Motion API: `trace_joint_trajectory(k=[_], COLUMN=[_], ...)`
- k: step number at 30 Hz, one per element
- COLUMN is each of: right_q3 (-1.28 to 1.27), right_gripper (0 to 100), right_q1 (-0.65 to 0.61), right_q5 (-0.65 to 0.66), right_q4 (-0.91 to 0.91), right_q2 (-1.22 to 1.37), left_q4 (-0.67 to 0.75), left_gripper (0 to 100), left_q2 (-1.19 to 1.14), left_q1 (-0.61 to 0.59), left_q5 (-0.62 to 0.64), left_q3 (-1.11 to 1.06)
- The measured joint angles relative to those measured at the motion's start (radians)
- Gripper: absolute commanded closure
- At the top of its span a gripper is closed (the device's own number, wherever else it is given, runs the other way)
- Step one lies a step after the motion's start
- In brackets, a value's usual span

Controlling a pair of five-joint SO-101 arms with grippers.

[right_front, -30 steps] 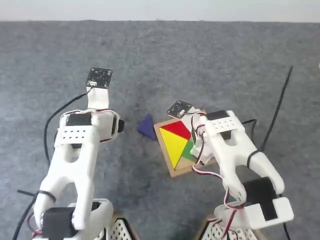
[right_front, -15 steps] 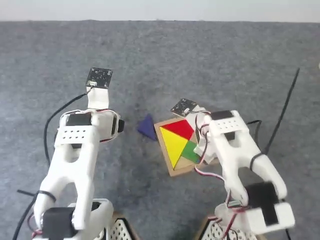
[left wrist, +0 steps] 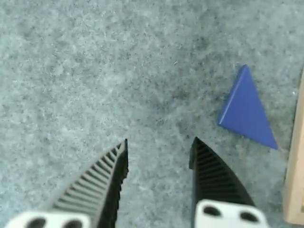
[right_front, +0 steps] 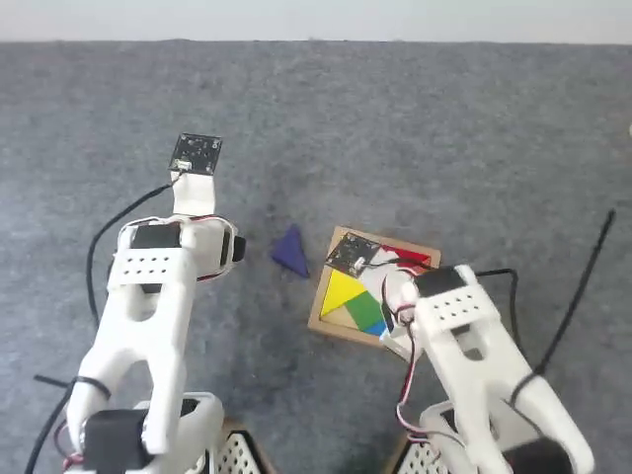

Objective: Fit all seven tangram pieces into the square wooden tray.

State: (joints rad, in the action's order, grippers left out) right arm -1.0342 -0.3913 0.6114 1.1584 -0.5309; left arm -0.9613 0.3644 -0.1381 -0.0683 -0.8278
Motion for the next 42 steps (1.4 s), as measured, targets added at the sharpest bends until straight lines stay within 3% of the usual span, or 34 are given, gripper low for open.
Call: trace_joint_trajectory(k=[10,15,24,36,42], right_q3=[-0.044,-0.068,-0.068,0.124,0.133], right_gripper=[97.8,87.4,85.3,85.3,85.3], right_q1=[-0.075,0.025,-0.083,0.058,-0.029], right_q5=[-0.044,-0.048,-0.075,-0.057,-0.051], right_q4=[0.000,-0.061,-0.192,-0.180,-0.121], right_q2=[-0.133,-0.120,0.034,0.295,0.311], left_q4=[0.000,0.000,0.000,0.000,0.000], left_gripper=[79,79,79,79,79], left_q2=[-0.003,-0.003,-0.003,-0.003,-0.003], left_q1=[0.000,0.000,0.000,0.000,0.000], left_q5=[0.000,0.000,0.000,0.000,0.000], left_q3=[0.000,0.000,0.000,0.000,0.000])
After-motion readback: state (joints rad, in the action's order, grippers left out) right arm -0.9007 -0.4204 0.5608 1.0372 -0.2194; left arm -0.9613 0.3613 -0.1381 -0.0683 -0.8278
